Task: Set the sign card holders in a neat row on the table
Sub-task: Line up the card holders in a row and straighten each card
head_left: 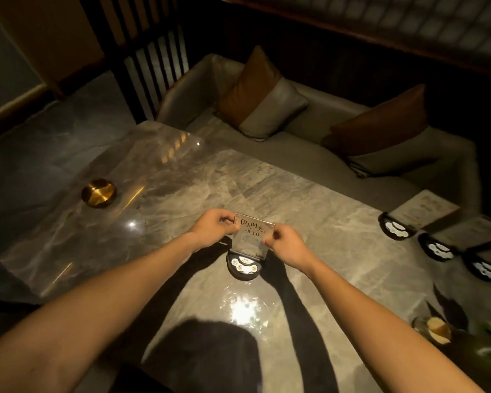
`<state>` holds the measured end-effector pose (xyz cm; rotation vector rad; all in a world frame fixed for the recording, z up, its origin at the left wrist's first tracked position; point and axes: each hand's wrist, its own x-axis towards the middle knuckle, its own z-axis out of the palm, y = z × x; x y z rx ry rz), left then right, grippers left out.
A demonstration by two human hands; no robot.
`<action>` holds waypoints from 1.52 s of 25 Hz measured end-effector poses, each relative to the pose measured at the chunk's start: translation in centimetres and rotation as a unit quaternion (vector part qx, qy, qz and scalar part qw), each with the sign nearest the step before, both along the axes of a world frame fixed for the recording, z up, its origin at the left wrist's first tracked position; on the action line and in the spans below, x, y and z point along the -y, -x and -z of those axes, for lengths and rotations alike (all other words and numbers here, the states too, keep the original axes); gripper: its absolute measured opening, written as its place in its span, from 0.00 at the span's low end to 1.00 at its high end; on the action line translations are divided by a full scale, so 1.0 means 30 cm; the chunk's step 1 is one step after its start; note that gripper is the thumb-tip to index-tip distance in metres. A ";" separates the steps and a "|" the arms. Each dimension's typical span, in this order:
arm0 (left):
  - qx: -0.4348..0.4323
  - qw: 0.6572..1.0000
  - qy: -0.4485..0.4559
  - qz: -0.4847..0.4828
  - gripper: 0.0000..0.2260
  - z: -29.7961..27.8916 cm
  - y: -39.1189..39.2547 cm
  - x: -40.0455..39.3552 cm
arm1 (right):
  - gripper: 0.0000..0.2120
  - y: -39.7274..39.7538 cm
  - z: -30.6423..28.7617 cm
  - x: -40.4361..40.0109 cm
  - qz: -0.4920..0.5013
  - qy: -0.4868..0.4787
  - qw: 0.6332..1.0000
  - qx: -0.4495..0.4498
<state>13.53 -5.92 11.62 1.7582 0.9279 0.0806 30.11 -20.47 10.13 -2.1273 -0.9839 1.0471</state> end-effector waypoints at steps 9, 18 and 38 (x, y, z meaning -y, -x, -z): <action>0.034 0.994 -0.068 0.074 0.07 0.003 -0.715 0.155 | 0.07 -0.616 -0.139 0.231 0.066 0.008 0.984 0.166; 0.069 0.989 -0.088 0.093 0.03 0.054 -1.312 0.220 | 0.04 -1.167 -0.176 0.313 -0.020 0.077 0.933 0.352; 0.013 0.978 -0.117 0.171 0.04 0.168 -1.534 0.227 | 0.10 -1.382 -0.054 0.370 -0.018 0.104 0.953 0.283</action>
